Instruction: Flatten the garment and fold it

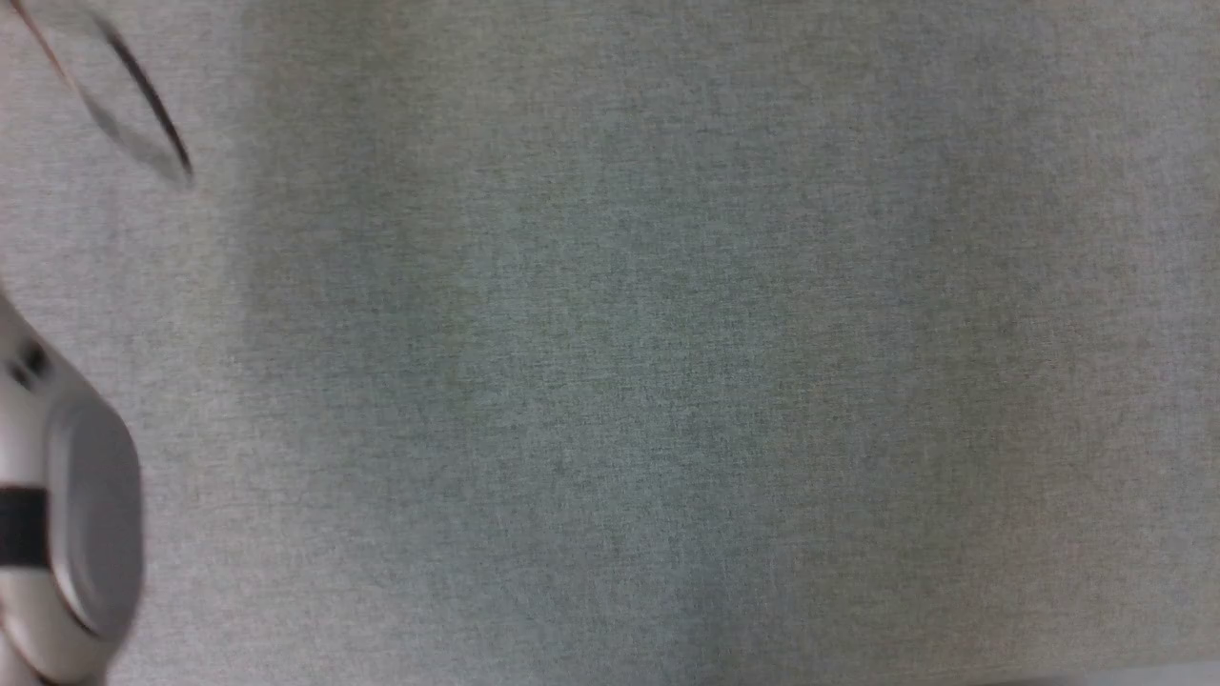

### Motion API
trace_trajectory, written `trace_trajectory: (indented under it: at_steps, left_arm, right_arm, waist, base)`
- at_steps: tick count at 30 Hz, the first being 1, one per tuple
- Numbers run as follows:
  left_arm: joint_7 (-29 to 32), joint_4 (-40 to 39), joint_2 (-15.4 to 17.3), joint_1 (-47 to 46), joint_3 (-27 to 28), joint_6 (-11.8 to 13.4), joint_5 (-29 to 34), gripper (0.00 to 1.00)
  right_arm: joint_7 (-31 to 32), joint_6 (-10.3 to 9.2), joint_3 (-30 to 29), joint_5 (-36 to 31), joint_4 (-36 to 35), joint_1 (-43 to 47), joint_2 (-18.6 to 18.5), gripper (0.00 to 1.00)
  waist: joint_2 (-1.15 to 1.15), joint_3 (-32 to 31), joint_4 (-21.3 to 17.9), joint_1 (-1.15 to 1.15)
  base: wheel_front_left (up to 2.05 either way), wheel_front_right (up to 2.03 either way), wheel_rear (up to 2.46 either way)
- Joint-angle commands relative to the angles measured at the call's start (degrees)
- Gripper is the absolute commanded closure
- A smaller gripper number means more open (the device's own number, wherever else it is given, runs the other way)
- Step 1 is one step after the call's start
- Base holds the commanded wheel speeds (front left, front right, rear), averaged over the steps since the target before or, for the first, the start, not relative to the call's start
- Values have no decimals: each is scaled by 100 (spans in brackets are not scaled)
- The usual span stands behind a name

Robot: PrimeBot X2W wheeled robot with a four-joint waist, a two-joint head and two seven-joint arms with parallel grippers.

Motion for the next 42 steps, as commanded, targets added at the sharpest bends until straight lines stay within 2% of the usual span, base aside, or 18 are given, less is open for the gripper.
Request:
trace_trajectory:
  at_steps: [1,6,11,17,19,22,28,33,38,42]
  left_arm:
    - [113,96,48,413,-146,-110,146,100]
    - [561,151,292,1722,-565,-316,447,100]
    - [916,-122,494,3125,-740,-435,531,100]
    - [1250,-962,650,5019,-900,-334,677,100]
    - [1271,-1115,653,5309,-944,-299,728,100]
    - [1326,-1594,563,6146,-975,-154,718,100]
    - [1354,-2436,351,7665,-958,154,662,100]
    - [1421,-2832,239,8716,-995,336,635,100]
    - [1426,-3066,184,9506,-973,555,691,100]
    - [1368,-3134,30,9888,-904,645,572,100]
  right_arm:
    - [1,-12,78,157,125,339,-89,100]
    - [162,-12,325,736,295,1353,-247,100]
    - [643,-12,603,1485,81,2636,-386,100]
    - [1489,-12,598,2178,-945,4563,-525,100]
    - [1607,-12,542,2223,-1153,4898,-544,100]
    - [1917,-12,228,2265,-1791,5888,-514,100]
    - [2396,-12,-550,2023,-2846,7595,23,100]
    - [2788,-12,-1096,1693,-3339,8635,554,100]
    - [2911,-12,-1598,1404,-3430,9291,867,100]
    - [2804,-12,-1784,1272,-3228,9656,969,100]
  waist:
    - [0,-105,52,-1]
    - [0,-536,103,-1]
    - [0,-1116,127,-1]
    - [0,-1774,208,-1]
    - [0,-1865,227,-1]
    - [0,-2101,262,-1]
    - [0,-2439,281,-1]
    - [0,-2602,290,-1]
    - [0,-2682,309,-1]
    - [0,-2724,346,-1]
  base:
    - [0,0,0]
    - [0,0,0]
    - [0,0,0]
    - [0,0,0]
    - [0,0,0]
    - [0,0,0]
    - [0,0,0]
    - [0,0,0]
    - [0,0,0]
    - [0,0,0]
